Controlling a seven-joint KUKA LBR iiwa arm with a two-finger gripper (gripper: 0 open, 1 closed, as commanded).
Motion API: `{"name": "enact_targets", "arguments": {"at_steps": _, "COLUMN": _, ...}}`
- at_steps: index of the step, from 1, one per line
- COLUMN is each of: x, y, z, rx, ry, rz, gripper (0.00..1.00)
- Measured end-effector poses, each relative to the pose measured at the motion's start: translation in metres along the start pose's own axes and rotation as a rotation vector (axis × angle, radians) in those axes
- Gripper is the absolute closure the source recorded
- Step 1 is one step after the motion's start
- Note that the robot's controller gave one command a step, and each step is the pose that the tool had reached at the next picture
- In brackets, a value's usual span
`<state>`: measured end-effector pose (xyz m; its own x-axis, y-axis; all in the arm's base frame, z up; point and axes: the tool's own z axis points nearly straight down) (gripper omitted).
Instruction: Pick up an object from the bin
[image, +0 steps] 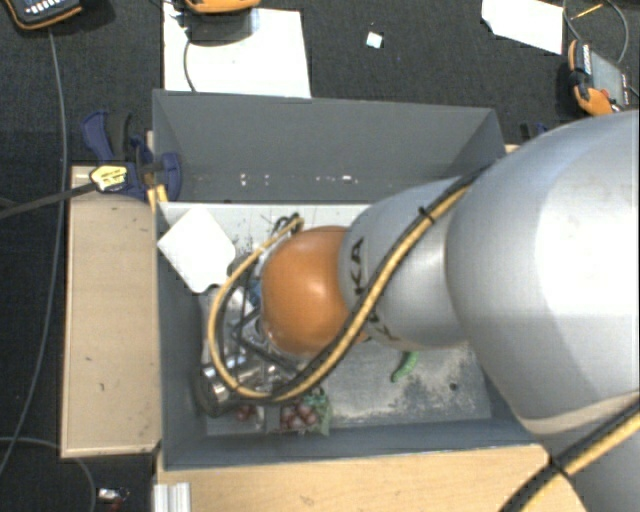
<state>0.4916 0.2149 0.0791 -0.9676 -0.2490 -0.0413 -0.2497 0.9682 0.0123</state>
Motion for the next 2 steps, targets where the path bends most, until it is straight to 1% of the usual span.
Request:
{"name": "enact_targets", "arguments": {"at_steps": 1, "x": -0.0017, "y": 0.0032, "z": -0.0015, "rx": 0.002, "ry": 0.007, "rz": 0.149, "gripper": 1.00}}
{"name": "enact_targets", "arguments": {"at_steps": 2, "x": -0.0017, "y": 0.0032, "z": -0.0015, "rx": 0.002, "ry": 0.007, "rz": 0.150, "gripper": 1.00}}
